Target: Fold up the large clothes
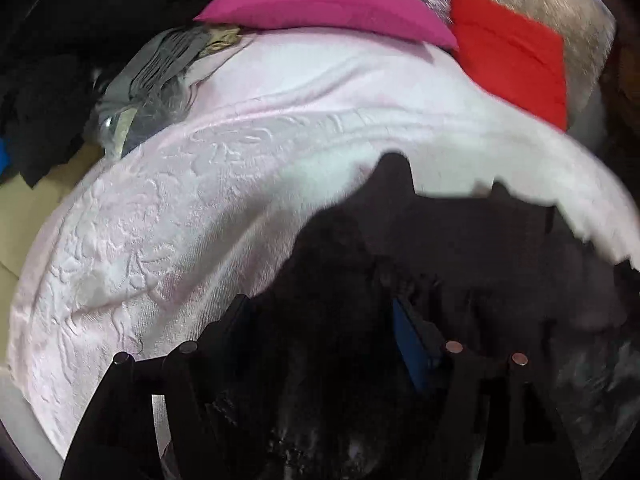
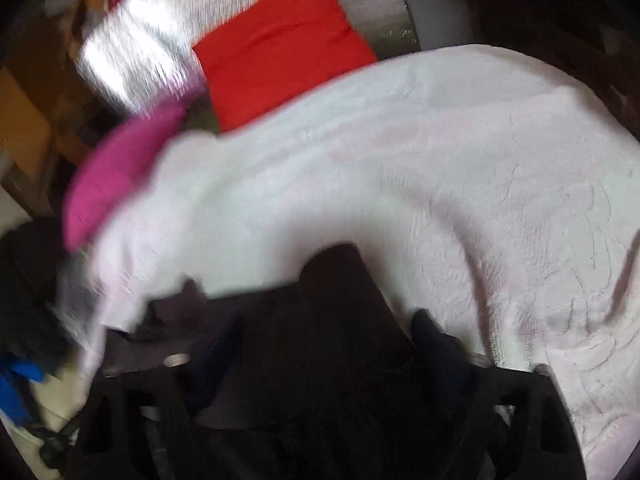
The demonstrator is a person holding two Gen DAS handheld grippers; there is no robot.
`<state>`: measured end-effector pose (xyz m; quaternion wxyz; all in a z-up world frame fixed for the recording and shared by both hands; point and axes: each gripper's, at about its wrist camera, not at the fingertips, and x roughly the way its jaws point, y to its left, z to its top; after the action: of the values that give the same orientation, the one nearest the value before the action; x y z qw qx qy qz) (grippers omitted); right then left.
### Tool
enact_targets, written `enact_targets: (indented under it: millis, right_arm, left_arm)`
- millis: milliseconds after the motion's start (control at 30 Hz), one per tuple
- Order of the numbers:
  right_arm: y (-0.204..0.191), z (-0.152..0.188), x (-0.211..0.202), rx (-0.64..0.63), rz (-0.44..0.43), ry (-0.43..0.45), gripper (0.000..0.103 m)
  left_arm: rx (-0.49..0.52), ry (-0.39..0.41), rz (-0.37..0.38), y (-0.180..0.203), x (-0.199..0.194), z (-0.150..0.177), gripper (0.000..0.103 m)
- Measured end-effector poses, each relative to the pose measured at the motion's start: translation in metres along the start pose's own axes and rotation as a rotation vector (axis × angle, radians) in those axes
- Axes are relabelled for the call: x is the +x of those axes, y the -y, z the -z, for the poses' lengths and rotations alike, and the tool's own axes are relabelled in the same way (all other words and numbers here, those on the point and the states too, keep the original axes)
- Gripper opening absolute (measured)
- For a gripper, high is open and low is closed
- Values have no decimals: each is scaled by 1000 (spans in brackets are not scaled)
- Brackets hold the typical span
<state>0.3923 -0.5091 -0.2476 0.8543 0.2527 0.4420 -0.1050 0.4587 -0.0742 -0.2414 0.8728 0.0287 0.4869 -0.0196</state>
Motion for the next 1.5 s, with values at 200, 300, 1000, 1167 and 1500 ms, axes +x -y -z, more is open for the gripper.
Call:
enact_targets:
  millis: [200, 300, 1000, 1167, 1500]
  right_arm:
    - [-18, -4, -15, -68, 187, 140, 12]
    - [-15, -5, -8, -56, 221, 163, 12]
    - [75, 81, -127, 135, -50, 33, 82]
    - [74, 101, -92, 96, -9, -82, 31]
    - [66, 102, -97, 91, 47, -13, 24]
  left_arm:
    - [-26, 36, 29, -7, -7, -3, 72]
    - [-18, 35, 29, -6, -6, -1, 72]
    - [-77, 81, 5, -43, -64, 56, 74]
    - [-176, 0, 51, -61, -57, 76, 74]
    - [-117, 17, -8, -55, -37, 71, 57]
